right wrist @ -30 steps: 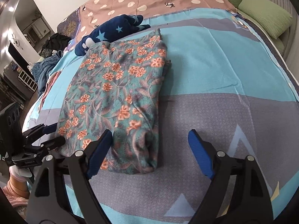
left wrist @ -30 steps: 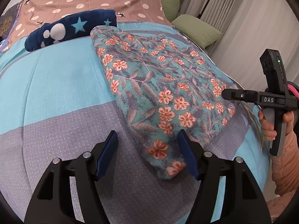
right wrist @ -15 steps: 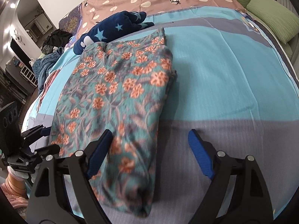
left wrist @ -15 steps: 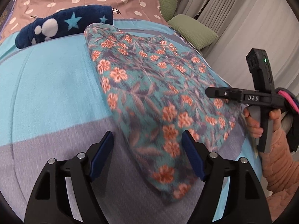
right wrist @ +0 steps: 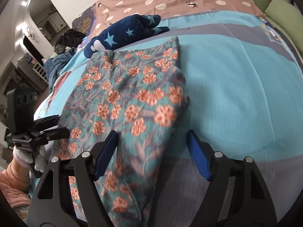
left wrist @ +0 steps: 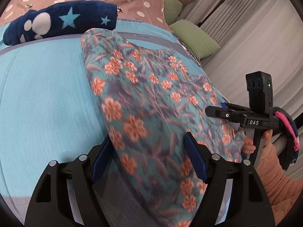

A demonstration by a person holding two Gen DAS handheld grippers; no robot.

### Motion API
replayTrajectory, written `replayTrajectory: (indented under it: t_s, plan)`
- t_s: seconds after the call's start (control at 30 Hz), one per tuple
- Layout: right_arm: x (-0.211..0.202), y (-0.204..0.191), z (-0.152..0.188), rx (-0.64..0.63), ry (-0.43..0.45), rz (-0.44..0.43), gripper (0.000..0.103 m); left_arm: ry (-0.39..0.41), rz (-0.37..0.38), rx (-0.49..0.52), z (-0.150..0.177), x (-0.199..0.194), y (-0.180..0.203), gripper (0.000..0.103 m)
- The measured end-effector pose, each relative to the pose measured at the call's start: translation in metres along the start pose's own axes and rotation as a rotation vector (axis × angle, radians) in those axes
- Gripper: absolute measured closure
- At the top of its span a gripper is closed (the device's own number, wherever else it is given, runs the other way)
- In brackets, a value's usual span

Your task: Fold small clothes

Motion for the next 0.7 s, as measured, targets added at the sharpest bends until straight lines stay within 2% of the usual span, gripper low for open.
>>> replayTrajectory:
  t_s: [0.07,0.17,0.37,0.47,0.53,0.7]
  plan:
    - [0.004,0.006,-0.010,0.010,-0.015,-0.053,0.028,0.001,0.002,-0.013,-0.006,0.002,-0.006,0.034]
    - [0.011,0.010,-0.019,0.019,-0.026,-0.095,0.030,0.000,0.011,-0.033,-0.015,0.005,-0.012,0.036]
    - [0.022,0.001,-0.024,-0.055,-0.009,-0.089,0.031,-0.002,0.012,-0.021,-0.024,0.013,-0.014,0.037]
    - [0.024,-0.002,-0.026,-0.081,0.001,-0.099,0.043,0.003,0.023,-0.018,-0.031,0.017,-0.016,0.041]
    - [0.024,0.001,-0.027,-0.070,0.002,-0.141,0.051,0.009,0.051,-0.044,-0.033,0.018,-0.020,0.044]
    - [0.026,0.007,-0.030,-0.048,-0.003,-0.199,0.052,0.012,0.081,-0.057,-0.038,0.022,-0.024,0.048]
Point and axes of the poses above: each gripper's, at about its wrist camera, not at the fingertips, and x roughly the way its jaws point, y to its right, z to its underside, the point moved 3 cm from there along x, roughly the way its jaws point
